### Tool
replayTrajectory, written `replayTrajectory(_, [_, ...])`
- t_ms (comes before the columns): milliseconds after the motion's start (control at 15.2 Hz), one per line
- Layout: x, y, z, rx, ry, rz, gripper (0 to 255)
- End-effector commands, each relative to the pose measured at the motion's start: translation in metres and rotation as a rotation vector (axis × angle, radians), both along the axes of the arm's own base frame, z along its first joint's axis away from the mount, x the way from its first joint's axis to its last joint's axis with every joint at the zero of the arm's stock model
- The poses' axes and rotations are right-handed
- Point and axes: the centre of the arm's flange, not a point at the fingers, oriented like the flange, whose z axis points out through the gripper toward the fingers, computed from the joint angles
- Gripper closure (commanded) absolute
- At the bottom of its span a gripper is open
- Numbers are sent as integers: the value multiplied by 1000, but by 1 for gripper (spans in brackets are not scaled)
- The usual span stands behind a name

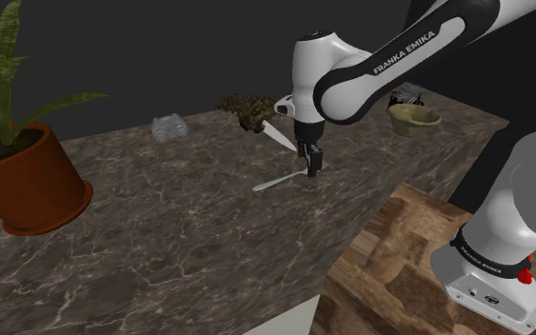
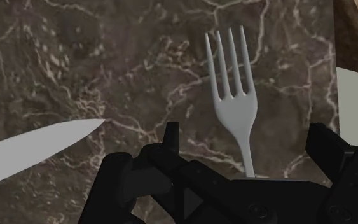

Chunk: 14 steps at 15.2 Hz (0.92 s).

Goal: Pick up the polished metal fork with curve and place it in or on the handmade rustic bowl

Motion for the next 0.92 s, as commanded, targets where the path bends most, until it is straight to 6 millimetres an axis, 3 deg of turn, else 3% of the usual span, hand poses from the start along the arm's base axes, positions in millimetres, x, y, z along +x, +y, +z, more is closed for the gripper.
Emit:
replayTrajectory(0, [-1, 0, -14, 0, -1, 0, 0])
replayTrajectory(528, [-1, 0, -14, 0, -1, 0, 0])
replayTrajectory(594, [-1, 0, -14, 0, -1, 0, 255])
replayTrajectory(858, [-1, 0, -15, 0, -1, 0, 255])
